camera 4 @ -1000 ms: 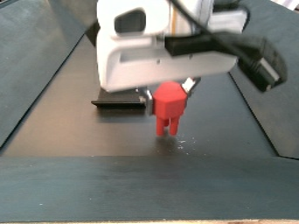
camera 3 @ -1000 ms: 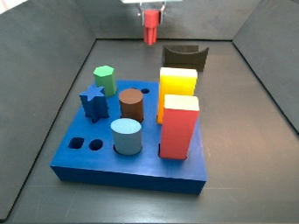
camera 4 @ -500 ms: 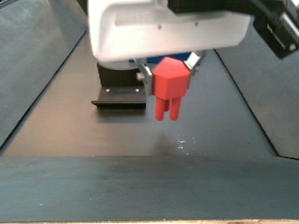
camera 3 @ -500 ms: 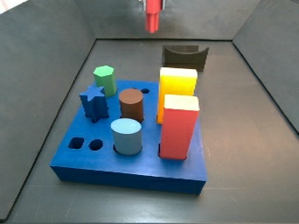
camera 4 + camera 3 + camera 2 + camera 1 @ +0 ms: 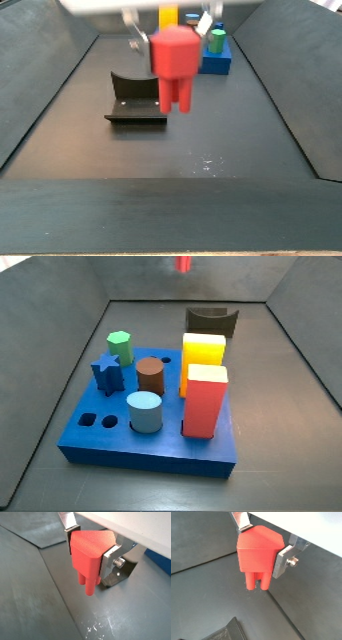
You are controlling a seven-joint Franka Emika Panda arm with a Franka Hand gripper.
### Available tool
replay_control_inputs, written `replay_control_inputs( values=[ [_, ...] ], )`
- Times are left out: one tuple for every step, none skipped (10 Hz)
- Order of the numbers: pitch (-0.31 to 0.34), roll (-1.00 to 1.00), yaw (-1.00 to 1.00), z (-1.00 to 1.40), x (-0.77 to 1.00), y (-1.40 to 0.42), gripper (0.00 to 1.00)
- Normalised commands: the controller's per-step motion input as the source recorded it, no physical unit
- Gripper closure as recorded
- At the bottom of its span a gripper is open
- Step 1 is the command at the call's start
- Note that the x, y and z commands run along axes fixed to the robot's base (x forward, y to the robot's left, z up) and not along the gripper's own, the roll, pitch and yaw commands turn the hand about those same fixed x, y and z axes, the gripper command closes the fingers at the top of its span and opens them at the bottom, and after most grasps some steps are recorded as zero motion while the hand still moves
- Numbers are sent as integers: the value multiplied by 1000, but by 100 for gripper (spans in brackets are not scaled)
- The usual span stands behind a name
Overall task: Pick up the 3 prong object. Move up. Move to above the board. Insert the 3 prong object.
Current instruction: Move to above the board.
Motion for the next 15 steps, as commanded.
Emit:
replay_control_inputs(
  values=[
    [123, 93, 38, 1000, 189, -9, 100],
    [125, 94, 40, 1000, 177, -9, 100],
    [130, 95, 42, 1000, 153, -14, 100],
    [126, 96, 42, 902, 124, -16, 100],
    [127, 87, 39, 687, 74, -11, 100],
    [122, 79, 39, 526, 51, -11, 100],
    [118, 77, 41, 314, 32, -13, 100],
    [117, 77, 41, 205, 31, -12, 100],
    [159, 14, -1000, 93, -190, -1000, 100],
    [149, 20, -1000, 95, -191, -1000, 100],
    [59, 19, -842, 97, -202, -1000, 100],
    [25, -32, -593, 94, -206, -1000, 100],
    [20, -24, -313, 94, -203, -1000, 100],
    [21, -24, -224, 93, -203, -1000, 100],
    [16, -22, -78, 96, -206, -1000, 100]
  ],
)
